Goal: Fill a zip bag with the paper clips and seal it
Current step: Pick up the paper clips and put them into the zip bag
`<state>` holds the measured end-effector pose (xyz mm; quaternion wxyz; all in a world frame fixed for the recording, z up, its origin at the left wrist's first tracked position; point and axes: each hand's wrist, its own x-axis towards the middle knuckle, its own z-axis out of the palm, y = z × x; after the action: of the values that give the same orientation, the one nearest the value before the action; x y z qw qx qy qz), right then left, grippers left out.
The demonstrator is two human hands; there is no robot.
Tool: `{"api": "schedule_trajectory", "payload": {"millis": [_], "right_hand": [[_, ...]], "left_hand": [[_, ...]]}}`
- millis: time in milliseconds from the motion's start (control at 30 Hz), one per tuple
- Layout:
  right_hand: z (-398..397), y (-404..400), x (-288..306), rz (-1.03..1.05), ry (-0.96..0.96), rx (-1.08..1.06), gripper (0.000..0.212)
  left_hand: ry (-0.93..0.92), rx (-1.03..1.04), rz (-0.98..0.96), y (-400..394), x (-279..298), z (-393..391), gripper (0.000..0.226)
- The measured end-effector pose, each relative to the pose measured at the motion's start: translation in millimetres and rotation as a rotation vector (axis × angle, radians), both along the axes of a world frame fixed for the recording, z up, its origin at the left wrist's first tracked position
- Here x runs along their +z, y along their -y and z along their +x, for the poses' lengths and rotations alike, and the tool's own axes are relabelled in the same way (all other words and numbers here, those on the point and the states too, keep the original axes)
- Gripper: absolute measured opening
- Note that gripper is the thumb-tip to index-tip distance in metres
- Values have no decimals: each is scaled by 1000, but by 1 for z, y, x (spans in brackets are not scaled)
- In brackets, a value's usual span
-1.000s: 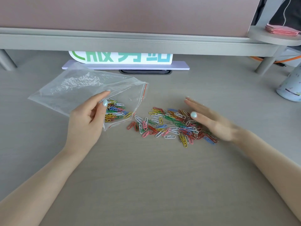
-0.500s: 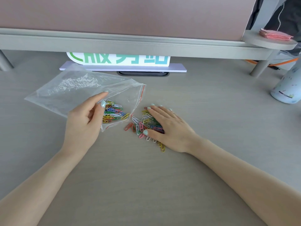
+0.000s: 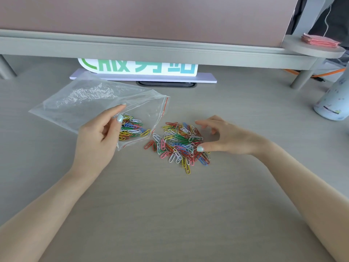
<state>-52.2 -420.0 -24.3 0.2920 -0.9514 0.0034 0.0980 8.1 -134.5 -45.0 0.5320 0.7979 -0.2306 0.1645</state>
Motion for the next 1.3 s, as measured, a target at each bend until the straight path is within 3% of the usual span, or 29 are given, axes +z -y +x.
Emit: {"api": "schedule_trajectory", "payload": {"millis": [167, 533, 867, 1300], "right_hand": [[-1, -12, -3, 66, 97, 71, 48], [1, -13, -11, 98, 237, 0, 18], [-3, -16, -7, -7, 330, 19, 16], [-2, -12, -8, 168, 347, -128, 17]], "left_hand": [[-5, 9, 2, 1, 0, -1, 39], [-14, 19, 1, 0, -1, -1, 38], [2, 18, 3, -1, -2, 0, 32], [1, 27, -21, -1, -5, 4, 30]]}}
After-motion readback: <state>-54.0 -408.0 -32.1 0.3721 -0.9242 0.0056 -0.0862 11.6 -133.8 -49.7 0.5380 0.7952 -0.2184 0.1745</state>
